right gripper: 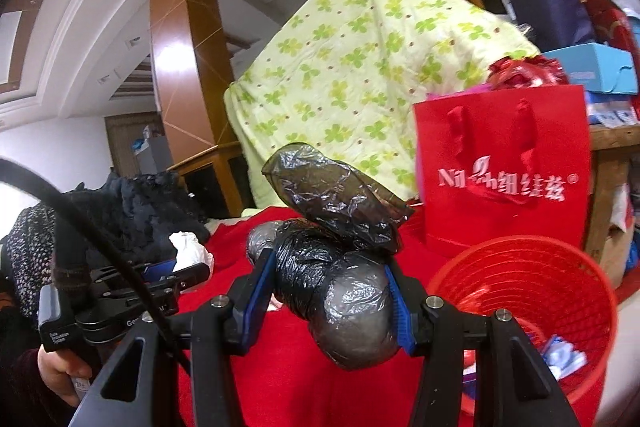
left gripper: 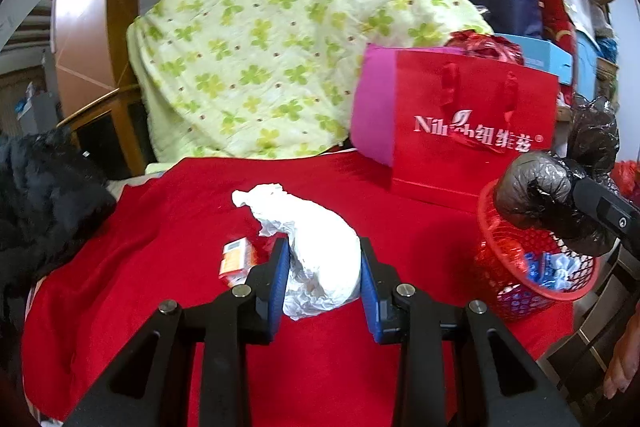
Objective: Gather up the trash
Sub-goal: 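Carry the white tissue in the left tool while the right tool carries the black bundles to the basket, then release the white tissue from the left tool into the basket while the right tool releases the black bundles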
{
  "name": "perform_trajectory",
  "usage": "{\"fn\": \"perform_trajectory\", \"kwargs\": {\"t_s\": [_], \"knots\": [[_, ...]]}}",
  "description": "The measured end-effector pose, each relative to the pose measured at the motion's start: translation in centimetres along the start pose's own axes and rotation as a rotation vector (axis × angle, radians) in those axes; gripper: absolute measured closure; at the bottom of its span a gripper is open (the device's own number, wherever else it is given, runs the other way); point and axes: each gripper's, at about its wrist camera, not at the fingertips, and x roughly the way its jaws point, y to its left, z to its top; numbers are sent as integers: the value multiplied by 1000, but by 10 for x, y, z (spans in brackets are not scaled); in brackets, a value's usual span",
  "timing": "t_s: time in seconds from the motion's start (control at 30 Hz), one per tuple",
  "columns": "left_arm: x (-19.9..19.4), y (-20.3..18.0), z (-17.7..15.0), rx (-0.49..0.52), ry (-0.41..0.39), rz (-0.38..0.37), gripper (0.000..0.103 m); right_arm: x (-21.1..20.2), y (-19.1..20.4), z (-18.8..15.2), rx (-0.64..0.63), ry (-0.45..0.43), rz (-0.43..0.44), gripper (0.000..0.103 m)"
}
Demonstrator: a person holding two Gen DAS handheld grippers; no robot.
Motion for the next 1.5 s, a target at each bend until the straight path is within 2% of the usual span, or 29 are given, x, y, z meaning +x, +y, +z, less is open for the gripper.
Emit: {"fn": "perform_trajectory", "kwargs": {"t_s": [0.4,0.87,1.2,1.5], "knots": [[12,-68,24,100,-19,-98,68,-26,-50,6,37,-29,-100,48],[37,-150,35,183,6,-276,68,-57,-126,2,99,-27,-278,48],[61,-188,46,179,46,-422,67,-58,-162,-5,156,-4,-320,48],[76,-207,36,186,83,-477,64,-53,-185,-2,194,7,-333,48]]}}
